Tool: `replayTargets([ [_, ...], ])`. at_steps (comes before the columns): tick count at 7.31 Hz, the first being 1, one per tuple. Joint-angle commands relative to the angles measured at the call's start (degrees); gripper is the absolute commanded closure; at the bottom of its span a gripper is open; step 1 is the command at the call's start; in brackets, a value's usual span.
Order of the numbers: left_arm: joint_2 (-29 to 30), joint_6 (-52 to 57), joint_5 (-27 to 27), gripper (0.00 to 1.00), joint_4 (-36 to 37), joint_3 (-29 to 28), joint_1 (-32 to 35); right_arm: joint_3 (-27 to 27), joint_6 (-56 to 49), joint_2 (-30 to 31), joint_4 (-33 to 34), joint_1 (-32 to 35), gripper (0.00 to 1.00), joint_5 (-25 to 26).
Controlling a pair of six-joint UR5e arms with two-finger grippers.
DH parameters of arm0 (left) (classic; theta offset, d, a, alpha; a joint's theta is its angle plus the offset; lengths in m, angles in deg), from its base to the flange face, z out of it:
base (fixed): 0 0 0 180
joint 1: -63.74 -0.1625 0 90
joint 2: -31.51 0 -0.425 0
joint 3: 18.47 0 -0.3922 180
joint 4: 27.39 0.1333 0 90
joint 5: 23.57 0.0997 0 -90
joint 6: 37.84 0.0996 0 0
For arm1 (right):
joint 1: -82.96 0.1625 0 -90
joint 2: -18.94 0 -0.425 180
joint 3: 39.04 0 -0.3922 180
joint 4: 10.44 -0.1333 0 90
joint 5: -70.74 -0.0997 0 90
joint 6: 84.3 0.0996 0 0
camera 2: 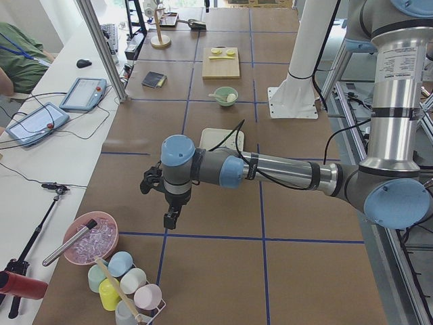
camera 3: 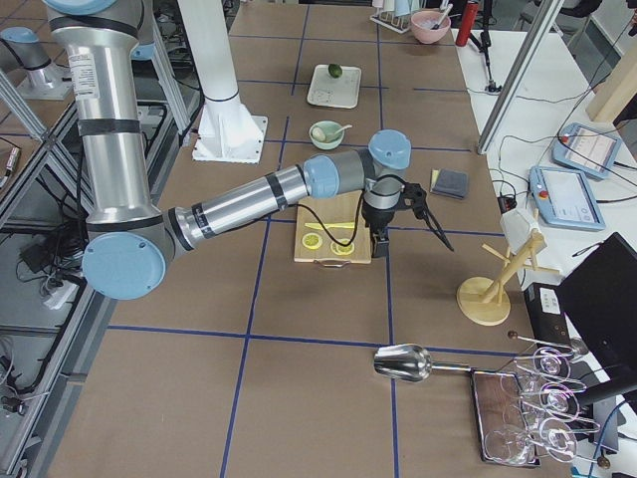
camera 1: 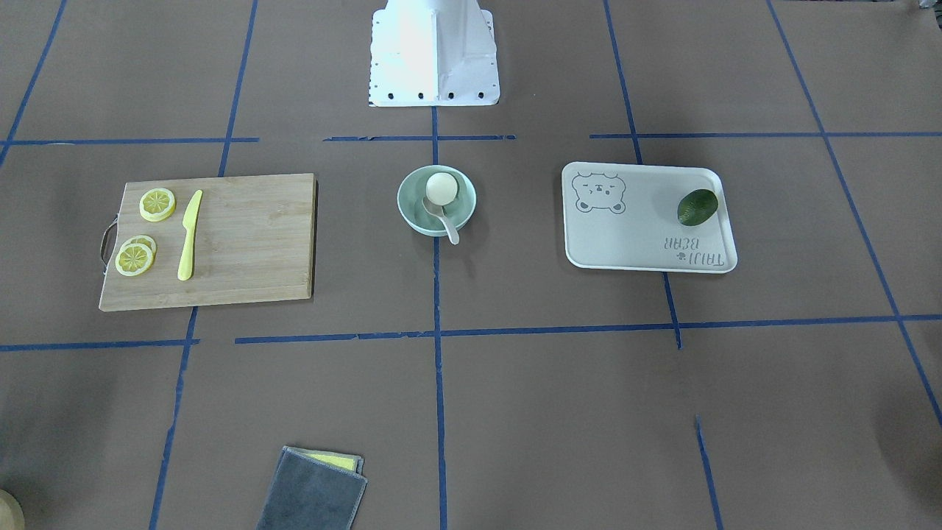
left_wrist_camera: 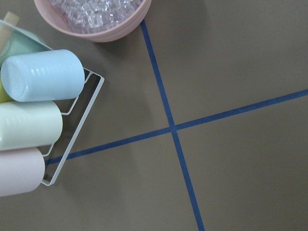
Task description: Put spoon and bun in bowl
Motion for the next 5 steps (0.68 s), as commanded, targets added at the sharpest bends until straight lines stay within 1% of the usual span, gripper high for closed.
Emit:
replayTargets([
  [1,-1.8,0.7,-3.1,0.0,2.9,-0.9,0.8,-8.5,-11.7,0.7,-0.1,7.5,0.0,-5.0],
  [3,-2.7,0.6,-3.8,0.0,2.7,-0.9,0.8,-12.4,-13.7,0.7,-0.1,10.2,0.0,-5.3],
  [5,-2.8,0.6,-3.8,0.0,2.8,-0.9,0.8,-12.9,-13.8,0.7,-0.3,11.0,0.0,-4.8],
])
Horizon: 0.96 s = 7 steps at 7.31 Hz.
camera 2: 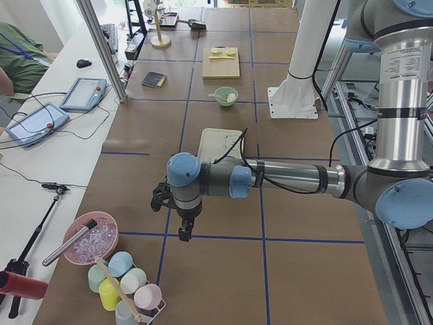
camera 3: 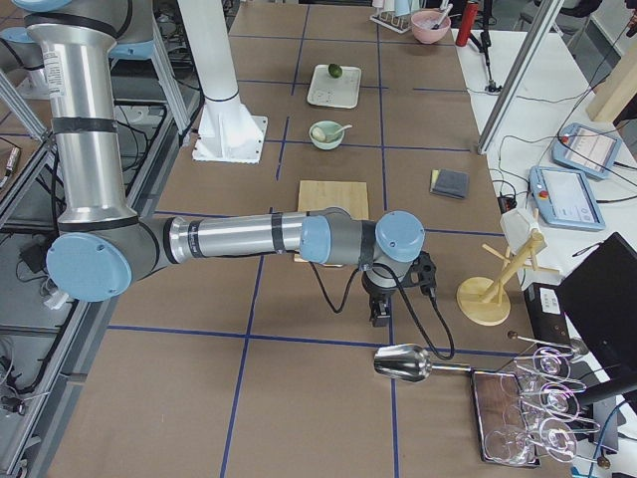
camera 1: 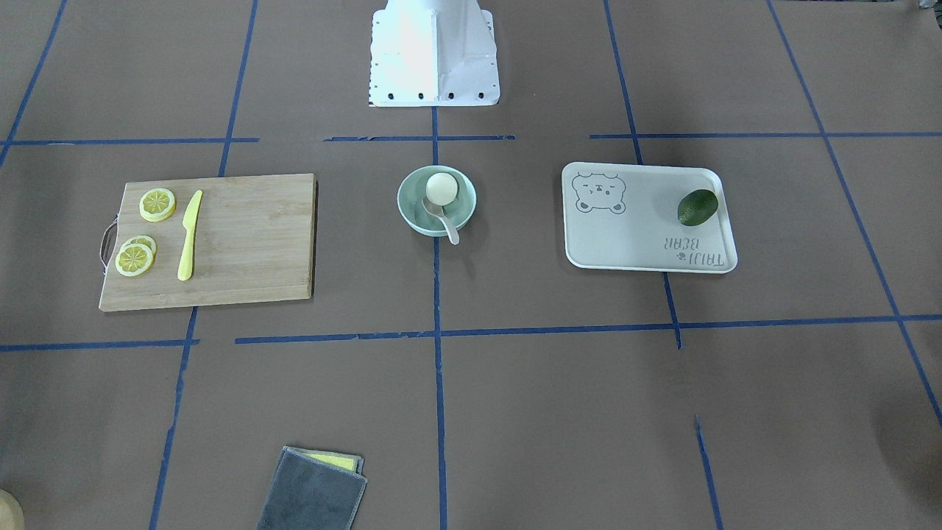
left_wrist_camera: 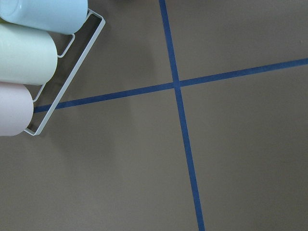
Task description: Put spoon and bun in bowl
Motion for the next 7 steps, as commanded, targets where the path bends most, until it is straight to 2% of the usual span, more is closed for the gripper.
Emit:
replayTargets([
  [1,-0.3,0.0,-0.1,0.0,0.1,0.0,0.0,-0.2,0.4,-0.3,-0.1,0.6,0.0,4.4],
  [2,-0.8,0.0,-0.1,0.0,-0.1,0.1,0.0,-0.4,0.4,0.2,-1.5,0.6,0.0,6.4],
  [4,-0.8,0.0,-0.1,0.0,-0.1,0.0,0.0,-1.3,1.6,5.1,-11.5,0.6,0.0,6.6],
  [5,-0.8,-0.1,-0.1,0.0,-0.1,0.0,0.0,-1.3,5.6,6.8,-14.5,0.6,0.0,6.6],
  [7,-0.8,-0.1,-0.1,0.0,-0.1,-0.1,0.0,-1.2,9.3,6.8,-14.6,0.6,0.0,5.9],
])
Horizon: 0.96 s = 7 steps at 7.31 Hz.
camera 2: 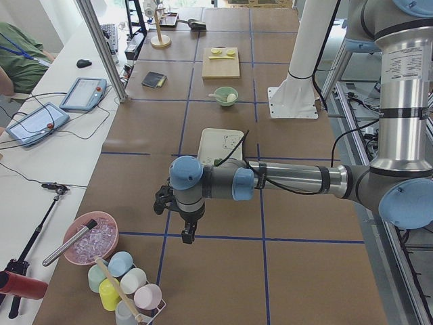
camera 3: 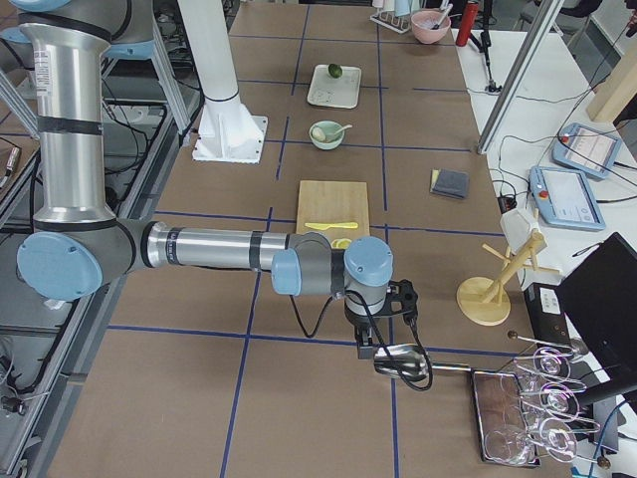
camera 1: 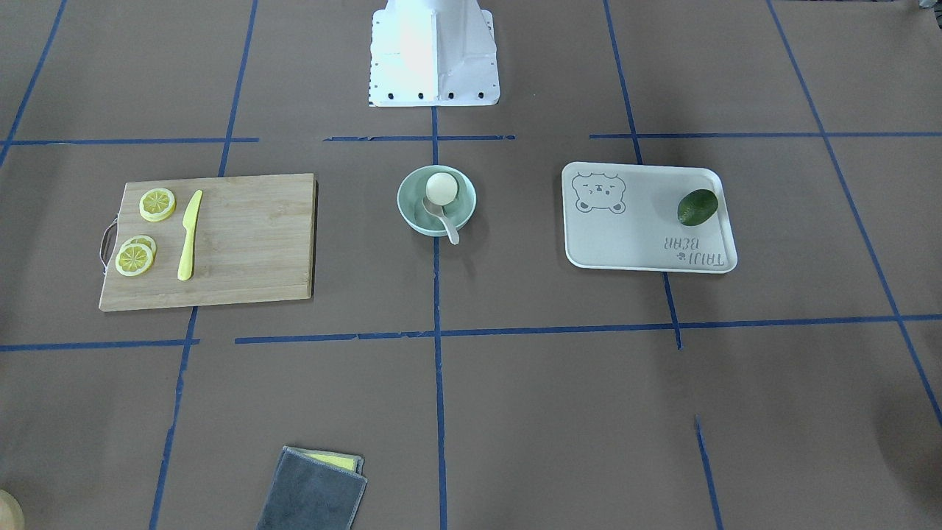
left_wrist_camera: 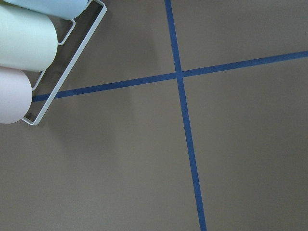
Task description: Put spoon and bun in bowl
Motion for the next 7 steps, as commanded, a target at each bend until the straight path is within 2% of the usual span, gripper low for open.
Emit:
replayTargets([
  [1,0.0,0.0,0.0,0.0,0.0,-0.1,0.0,0.0,2.0,0.3,-0.7,0.0,0.0,-0.6],
  [7,-0.1,0.0,0.0,0.0,-0.1,-0.2,0.0,0.0,1.8,0.2,0.0,0.0,0.0,-3.3],
])
